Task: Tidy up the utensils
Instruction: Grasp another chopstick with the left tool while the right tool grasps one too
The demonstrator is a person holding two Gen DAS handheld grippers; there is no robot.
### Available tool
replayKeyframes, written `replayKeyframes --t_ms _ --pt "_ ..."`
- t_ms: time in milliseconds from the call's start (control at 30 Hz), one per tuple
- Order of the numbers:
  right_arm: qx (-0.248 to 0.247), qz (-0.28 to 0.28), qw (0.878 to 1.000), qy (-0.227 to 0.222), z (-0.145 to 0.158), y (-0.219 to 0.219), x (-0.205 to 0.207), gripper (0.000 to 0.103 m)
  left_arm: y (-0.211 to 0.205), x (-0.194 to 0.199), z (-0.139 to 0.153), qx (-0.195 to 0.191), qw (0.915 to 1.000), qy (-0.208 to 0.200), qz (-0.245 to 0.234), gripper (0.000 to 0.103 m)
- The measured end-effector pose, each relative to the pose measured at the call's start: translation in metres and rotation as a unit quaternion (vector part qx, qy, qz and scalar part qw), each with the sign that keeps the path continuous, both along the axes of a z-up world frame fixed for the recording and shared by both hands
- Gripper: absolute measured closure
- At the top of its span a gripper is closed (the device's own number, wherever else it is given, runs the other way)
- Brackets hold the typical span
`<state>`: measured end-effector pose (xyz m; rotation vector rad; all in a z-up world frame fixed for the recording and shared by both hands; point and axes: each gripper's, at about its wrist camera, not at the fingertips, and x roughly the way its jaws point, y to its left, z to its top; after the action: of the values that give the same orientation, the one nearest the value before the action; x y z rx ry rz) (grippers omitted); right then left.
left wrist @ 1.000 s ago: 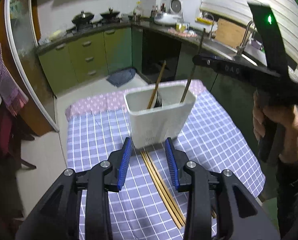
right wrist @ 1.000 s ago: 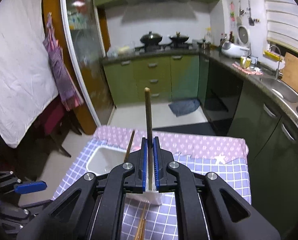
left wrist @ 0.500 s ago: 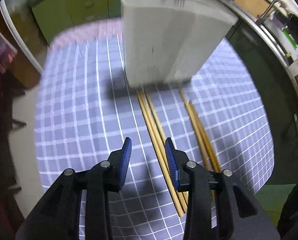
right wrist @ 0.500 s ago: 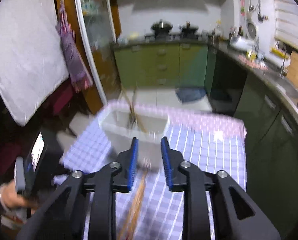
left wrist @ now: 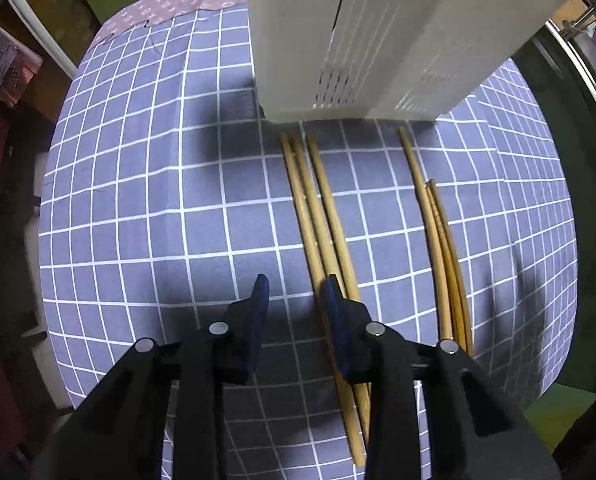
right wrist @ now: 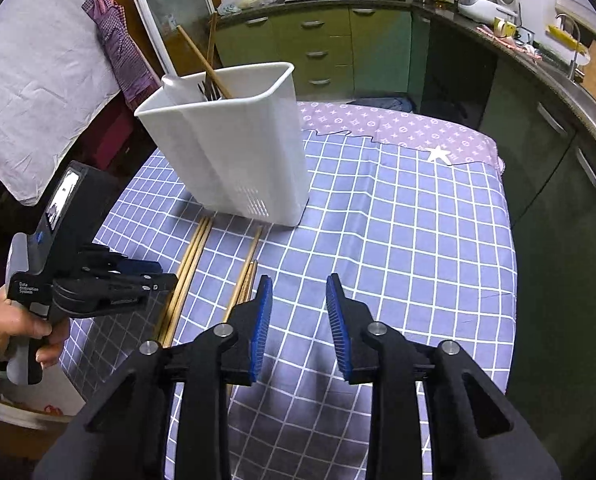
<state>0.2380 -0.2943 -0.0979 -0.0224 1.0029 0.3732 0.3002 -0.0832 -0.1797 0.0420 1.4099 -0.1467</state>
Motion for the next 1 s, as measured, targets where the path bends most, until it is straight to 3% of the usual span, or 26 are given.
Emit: replayKeyframes --t_ms 133,300,400,600,767,1000 --pt "0.003 0.006 1.0 0.005 -0.002 0.002 0.002 0.074 -0.009 0.003 -0.003 0.007 1.0 0.003 -0.005 0.076" --pt "-0.006 0.011 1.0 0.017 -0.008 0.009 0.002 0.072 -0.02 0.008 -0.005 0.017 0.9997 0.002 -0.015 0.094" --pt "-0.014 0.018 0.999 0.024 -0.013 0.013 0.0 0.067 -0.022 0.009 -0.004 0.013 0.9998 0.003 -0.018 0.095" --pt "-0.021 0.03 0.998 0.046 -0.024 0.02 0.0 0.067 -0.009 0.003 0.003 -0.011 0.9998 -0.008 -0.014 0.096" --pt "-0.014 0.055 0.994 0.091 -0.04 0.035 0.005 0.069 0.002 -0.012 0.034 -0.018 0.997 -0.071 -0.023 0.096" --pt "-0.02 0.074 0.986 0.151 -0.063 0.057 0.015 0.09 0.012 -0.046 0.089 -0.035 0.9832 -0.175 -0.04 0.096"
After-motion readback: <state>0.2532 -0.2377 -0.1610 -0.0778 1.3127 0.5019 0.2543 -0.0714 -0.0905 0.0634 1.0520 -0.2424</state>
